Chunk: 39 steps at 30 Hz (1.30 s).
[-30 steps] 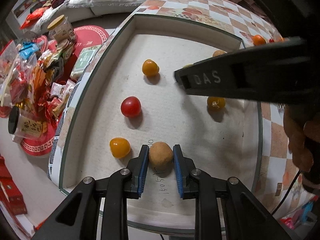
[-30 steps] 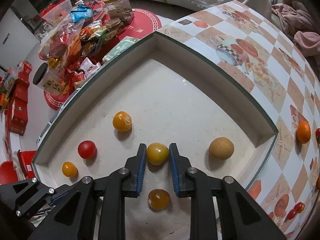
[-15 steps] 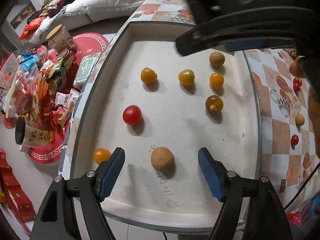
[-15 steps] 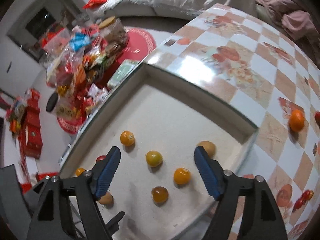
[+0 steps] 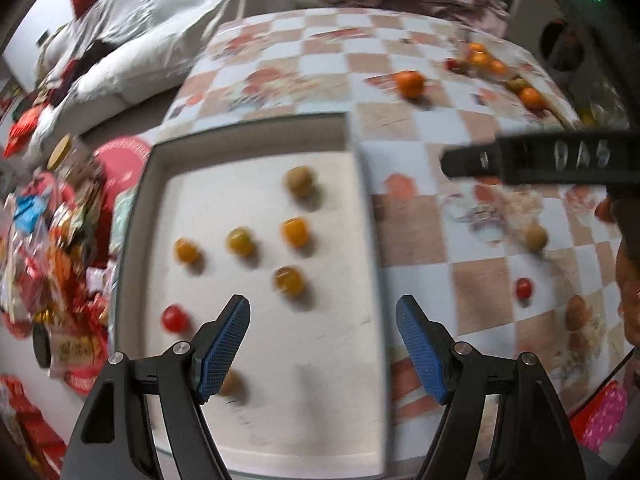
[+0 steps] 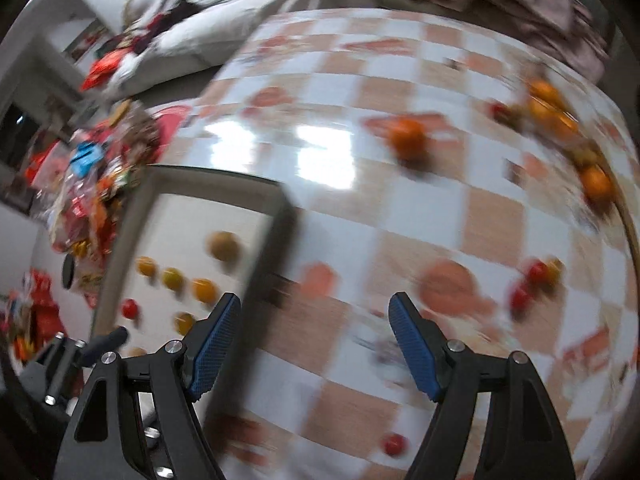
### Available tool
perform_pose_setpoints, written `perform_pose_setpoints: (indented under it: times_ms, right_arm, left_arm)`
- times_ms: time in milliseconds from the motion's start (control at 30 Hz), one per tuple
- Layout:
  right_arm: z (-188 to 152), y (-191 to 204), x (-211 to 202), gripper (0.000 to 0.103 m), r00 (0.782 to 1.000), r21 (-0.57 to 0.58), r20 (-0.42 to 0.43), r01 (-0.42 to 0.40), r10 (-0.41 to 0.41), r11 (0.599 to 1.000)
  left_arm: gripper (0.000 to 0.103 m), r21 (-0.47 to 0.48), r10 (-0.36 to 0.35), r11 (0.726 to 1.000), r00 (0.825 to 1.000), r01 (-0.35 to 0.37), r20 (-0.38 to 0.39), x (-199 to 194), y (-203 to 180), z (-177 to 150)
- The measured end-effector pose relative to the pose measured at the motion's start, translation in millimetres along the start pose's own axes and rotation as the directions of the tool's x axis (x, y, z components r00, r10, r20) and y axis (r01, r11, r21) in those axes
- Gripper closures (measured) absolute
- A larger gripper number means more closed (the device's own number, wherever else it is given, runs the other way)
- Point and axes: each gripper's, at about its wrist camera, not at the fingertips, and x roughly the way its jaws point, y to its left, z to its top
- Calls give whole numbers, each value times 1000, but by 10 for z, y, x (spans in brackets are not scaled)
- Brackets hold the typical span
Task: Organize fruits
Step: 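Move both open tools back over the fruit on the table, then grasp a red cherry tomato with the left tool while the right tool grasps an amber tomato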
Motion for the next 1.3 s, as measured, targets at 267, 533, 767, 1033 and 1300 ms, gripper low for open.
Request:
perform_pose_setpoints:
  times_ms: [267,533,767,1033,1300]
  right_arm:
    - [-442,-842,-119,23,994,155,-51,106,-99,982]
    - [-677,-1211,-180,24,991,214,-80,120,-105,969]
    - [-657,-1153,-145,24,996,181,-78,60,-46,982]
    - [-440,-1403,-69,37,992,198,-33,127,-123,972]
    - [-203,-1602,63,52,982,124,5,187,-189,974]
  left_arm:
    - [26,69,-82,994,996,85,-36,84,-542,144]
    - [26,131,-131,981,988,140,-81,200,-999,100]
    - [26,164,-139,975,986,153,-97,265,-1186,59]
    - [26,140,-148,977,984,161,-100,386,-1331,105]
    - [26,126,-102,985,989,115,-103,526,-1476,105]
